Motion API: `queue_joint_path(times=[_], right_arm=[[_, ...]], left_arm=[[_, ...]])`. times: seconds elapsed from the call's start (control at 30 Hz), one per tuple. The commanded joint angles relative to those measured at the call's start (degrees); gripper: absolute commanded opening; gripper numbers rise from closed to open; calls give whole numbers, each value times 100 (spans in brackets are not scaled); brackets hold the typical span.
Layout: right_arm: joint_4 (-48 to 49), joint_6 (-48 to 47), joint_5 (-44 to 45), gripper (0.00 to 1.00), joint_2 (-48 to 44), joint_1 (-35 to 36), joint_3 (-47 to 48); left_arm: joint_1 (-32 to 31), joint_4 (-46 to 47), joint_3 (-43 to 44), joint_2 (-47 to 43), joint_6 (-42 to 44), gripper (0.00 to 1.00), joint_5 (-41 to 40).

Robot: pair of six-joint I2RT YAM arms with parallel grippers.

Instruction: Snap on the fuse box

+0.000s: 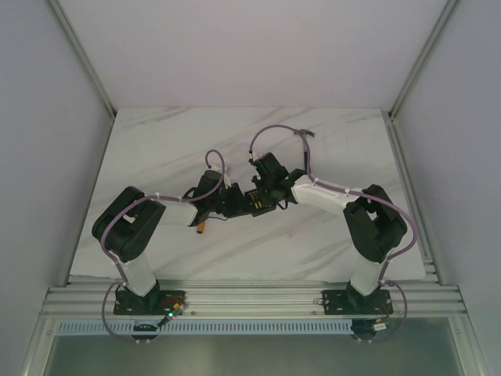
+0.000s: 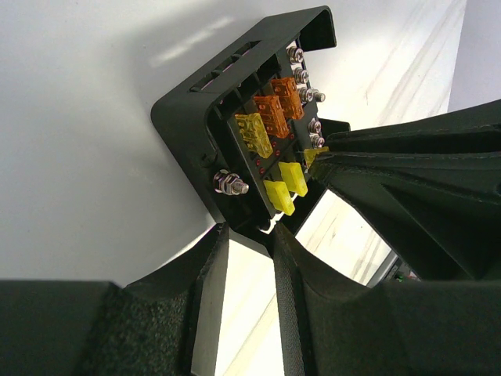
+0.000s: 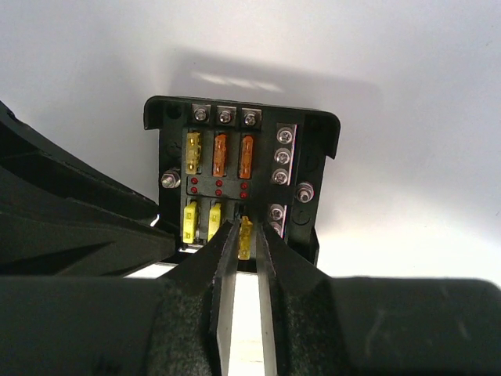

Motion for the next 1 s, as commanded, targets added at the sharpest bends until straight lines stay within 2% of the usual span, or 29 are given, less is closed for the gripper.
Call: queue_joint_path(times=[0.0, 0.47, 0.97], right_arm=[[-122, -15, -137, 20, -104, -25, 49], [-146, -94, 101, 0, 27, 54, 37], [-115, -230, 549, 0, 306, 183, -175]], left_arm=[[19, -129, 66, 93, 79, 38, 35], [17, -131, 61, 93, 71, 38, 33], [23, -124, 78, 108, 45, 38, 50]])
